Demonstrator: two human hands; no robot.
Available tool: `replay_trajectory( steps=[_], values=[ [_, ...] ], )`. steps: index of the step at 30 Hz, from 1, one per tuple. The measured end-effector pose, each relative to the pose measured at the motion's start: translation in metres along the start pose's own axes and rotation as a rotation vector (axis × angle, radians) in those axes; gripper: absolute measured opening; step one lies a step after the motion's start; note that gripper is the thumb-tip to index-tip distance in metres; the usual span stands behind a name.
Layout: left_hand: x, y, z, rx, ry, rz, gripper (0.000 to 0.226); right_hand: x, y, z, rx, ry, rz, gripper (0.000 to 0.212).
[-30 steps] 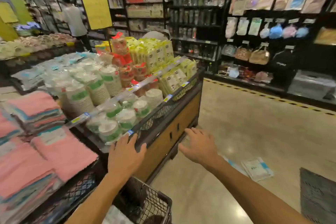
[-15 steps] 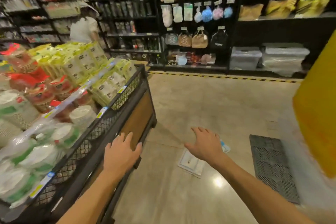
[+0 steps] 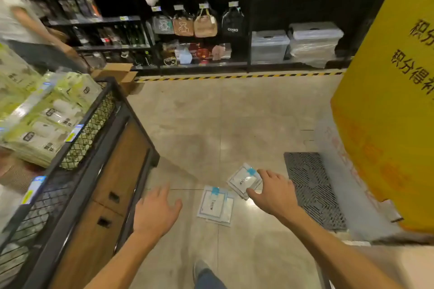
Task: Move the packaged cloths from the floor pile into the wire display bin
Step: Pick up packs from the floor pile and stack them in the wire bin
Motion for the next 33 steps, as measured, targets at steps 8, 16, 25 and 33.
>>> replay_trajectory(
  steps=[8,16,25,33],
  values=[
    [0.072,-0.005,0.125,0.043,0.205,-0.098,0.071,0.054,-0.009,0.090,0.160,0.107,0.007,0.074],
    [0.208,0.044,0.256,-0.088,0.299,-0.088,0.074,0.195,-0.025,0.218,0.238,0.160,0.018,0.080],
    [0.482,0.088,0.386,-0.079,0.324,-0.089,0.072,0.470,-0.061,0.373,0.181,0.213,-0.004,0.081],
    [0.693,0.102,0.471,-0.067,0.317,-0.134,0.076,0.691,-0.097,0.446,0.196,0.308,-0.008,0.083]
  ],
)
Point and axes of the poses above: each hand's wrist, its own z-axis towards the middle knuckle, its own x-axis out of the palm, y = z × x, the point moved 8 cm from there along z, towards the middle knuckle, and after that the axes turned 4 degrees about x, right-handed, at the moved point
